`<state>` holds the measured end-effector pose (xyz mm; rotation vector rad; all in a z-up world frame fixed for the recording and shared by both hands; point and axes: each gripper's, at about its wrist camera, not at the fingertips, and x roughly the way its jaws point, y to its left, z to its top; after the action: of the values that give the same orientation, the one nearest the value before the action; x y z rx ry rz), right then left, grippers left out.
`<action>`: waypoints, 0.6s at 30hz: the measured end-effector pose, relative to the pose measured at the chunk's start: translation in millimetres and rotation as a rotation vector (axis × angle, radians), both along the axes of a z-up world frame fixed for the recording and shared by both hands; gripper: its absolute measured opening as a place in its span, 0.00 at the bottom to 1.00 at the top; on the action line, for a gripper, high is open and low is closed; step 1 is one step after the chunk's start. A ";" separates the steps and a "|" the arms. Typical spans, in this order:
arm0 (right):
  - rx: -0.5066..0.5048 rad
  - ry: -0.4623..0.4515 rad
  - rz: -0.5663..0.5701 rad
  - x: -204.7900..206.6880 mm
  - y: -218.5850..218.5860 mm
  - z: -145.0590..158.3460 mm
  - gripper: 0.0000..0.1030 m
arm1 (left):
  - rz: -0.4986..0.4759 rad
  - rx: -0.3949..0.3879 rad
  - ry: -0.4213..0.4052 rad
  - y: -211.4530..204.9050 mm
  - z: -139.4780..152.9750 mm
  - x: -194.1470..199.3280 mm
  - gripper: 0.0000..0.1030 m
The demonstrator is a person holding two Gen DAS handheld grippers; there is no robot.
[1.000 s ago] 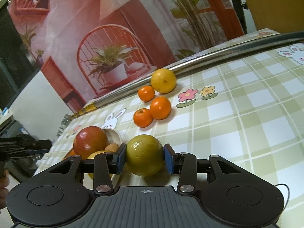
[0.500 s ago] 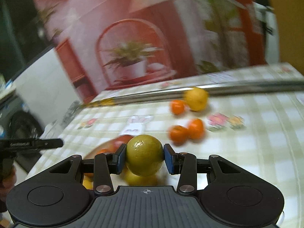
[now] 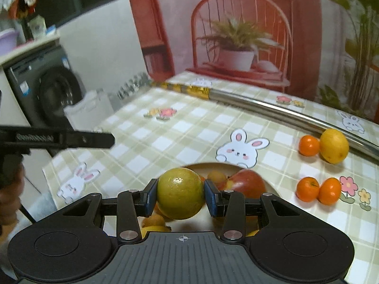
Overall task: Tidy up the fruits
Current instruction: 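Lower the green-yellow fruit into the plate and open the right tool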
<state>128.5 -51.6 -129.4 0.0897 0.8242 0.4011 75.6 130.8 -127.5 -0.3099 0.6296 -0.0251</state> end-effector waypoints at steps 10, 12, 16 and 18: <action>-0.100 0.041 0.041 1.9 17.1 -18.4 0.37 | -0.006 0.009 0.017 -4.8 -4.4 5.2 0.41; -0.087 0.045 0.029 2.9 15.3 -19.7 0.37 | -0.008 0.012 0.022 -4.8 -5.3 6.1 0.41; -0.097 0.051 0.020 5.4 14.4 -22.9 0.37 | -0.013 0.020 0.032 -5.7 -6.6 7.7 0.41; -0.099 0.057 0.012 5.8 13.9 -25.0 0.37 | -0.015 0.020 0.034 -6.0 -6.6 8.1 0.41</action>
<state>134.3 -37.7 -154.4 0.0038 0.9002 0.3700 83.7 124.8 -134.1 -0.2864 0.6659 -0.0277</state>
